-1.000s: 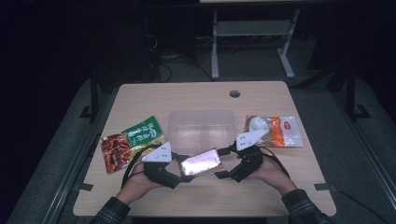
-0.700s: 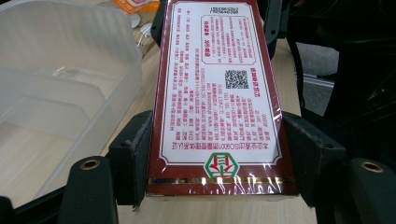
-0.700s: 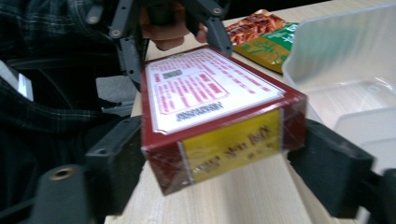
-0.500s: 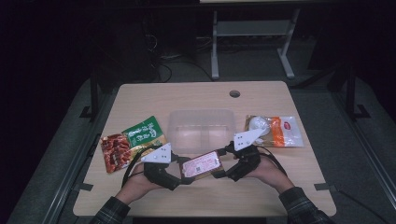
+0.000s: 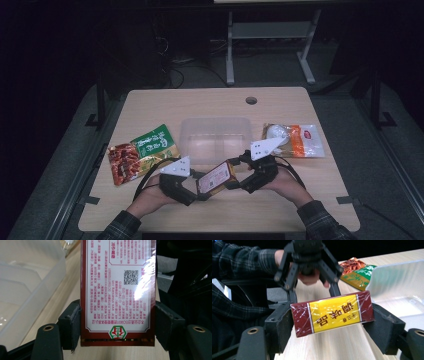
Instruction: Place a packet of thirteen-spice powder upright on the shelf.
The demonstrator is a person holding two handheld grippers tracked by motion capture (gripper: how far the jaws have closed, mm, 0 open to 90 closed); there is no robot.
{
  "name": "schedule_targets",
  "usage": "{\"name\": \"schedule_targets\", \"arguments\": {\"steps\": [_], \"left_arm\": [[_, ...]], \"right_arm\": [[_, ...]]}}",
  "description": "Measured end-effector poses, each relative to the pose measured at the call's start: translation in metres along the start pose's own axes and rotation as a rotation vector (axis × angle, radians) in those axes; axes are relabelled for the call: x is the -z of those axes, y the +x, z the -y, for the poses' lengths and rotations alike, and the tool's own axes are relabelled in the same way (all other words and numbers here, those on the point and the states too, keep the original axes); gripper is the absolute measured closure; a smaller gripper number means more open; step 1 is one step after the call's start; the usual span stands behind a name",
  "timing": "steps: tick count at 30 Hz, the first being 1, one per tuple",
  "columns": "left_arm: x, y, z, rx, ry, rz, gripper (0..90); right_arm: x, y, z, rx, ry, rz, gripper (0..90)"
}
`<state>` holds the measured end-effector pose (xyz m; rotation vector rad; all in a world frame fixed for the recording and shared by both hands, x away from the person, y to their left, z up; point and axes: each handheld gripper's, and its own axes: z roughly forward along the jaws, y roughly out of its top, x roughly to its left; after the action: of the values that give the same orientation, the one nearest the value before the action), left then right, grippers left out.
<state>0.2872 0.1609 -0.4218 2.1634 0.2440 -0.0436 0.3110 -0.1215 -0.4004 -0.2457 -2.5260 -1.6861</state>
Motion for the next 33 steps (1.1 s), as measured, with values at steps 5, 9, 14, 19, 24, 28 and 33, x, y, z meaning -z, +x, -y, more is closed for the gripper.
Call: {"name": "schedule_targets", "arguments": {"steps": [5,9,14,19,24,28,33], "left_arm": [[-0.011,0.003,0.0,0.007,0.025,0.018,31.7],[-0.019,0.004,-0.002,0.007,0.023,0.027,31.7],[-0.027,0.005,-0.003,-0.01,0.049,0.044,31.7],[-0.032,0.006,-0.004,-0.017,0.057,0.064,31.7],[-0.034,0.004,-0.004,-0.013,0.063,0.071,31.6],[-0.035,0.004,-0.004,-0.019,0.065,0.075,31.6],[-0.036,0.004,-0.004,-0.026,0.076,0.076,31.6]], "right_arm": [[-0.002,0.002,-0.003,0.01,-0.017,0.012,26.0],[-0.002,0.002,-0.004,0.014,-0.035,0.019,26.4],[-0.004,0.004,-0.008,0.019,-0.046,0.014,27.3],[-0.008,0.006,-0.01,0.038,-0.051,0.015,27.7],[-0.013,0.007,-0.012,0.041,-0.053,0.003,28.2],[-0.017,0.007,-0.012,0.04,-0.053,-0.01,28.4],[-0.019,0.007,-0.012,0.035,-0.045,-0.017,28.6]]}}
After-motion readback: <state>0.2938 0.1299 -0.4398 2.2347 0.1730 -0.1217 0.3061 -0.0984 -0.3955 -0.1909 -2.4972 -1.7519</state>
